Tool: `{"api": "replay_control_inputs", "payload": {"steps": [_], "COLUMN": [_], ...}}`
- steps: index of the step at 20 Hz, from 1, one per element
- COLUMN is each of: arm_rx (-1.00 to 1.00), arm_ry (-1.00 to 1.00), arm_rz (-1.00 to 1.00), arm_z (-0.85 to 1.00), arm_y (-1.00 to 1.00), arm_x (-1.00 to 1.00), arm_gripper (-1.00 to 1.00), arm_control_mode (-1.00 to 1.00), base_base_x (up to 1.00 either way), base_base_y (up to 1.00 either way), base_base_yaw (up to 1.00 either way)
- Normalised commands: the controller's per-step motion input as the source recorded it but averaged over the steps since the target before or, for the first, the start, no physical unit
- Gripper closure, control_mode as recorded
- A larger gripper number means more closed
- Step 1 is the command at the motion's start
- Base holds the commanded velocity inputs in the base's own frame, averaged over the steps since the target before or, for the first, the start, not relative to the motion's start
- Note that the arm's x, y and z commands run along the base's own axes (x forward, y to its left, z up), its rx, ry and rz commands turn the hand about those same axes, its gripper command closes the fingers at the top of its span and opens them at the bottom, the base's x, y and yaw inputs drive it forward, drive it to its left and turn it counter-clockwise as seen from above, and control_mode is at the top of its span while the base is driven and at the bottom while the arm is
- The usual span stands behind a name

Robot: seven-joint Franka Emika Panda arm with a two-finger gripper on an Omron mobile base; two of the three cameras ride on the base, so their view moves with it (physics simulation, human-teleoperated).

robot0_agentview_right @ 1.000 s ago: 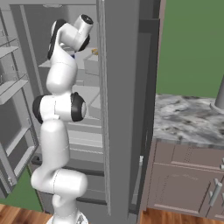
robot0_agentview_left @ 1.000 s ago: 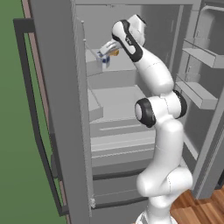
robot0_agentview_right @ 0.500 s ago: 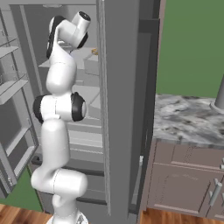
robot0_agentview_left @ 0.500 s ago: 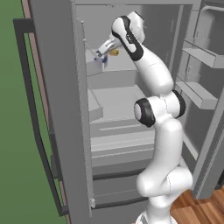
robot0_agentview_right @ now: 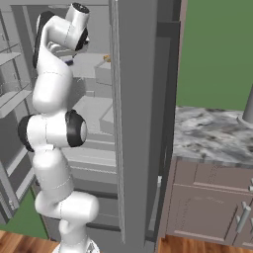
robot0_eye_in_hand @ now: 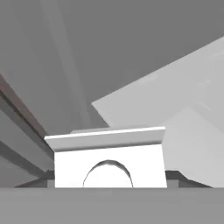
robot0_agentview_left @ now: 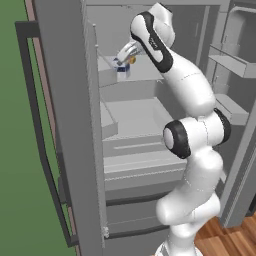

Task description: Take out the milk from the fridge and place it on the tray on the counter. Then take the sugar cube near the tray and place it in the tray.

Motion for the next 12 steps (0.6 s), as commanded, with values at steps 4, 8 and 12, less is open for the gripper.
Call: {"api": "replay_control_inputs", "payload": {"steps": [4, 8, 12], "arm_rx": [-0.04, -0.01, 0.10], "arm_ry": [-0.15, -0.10, -0.06], "arm_rz": [-0.22, -0.23, -0.29], "arm_z": [-0.77, -0.62, -0.02], "arm_y": [-0.27, -0.06, 0.00], "arm_x": [-1.00, -1.00, -1.00], "arm_gripper": [1.00, 1.00, 1.00], "arm_control_mode": [-1.00, -1.00, -1.00], "base_base_x": [0.00, 0.00, 0.00], "base_base_y": [0.00, 0.00, 0.00], "base_base_yaw": [0.00, 0.00, 0.00]}}
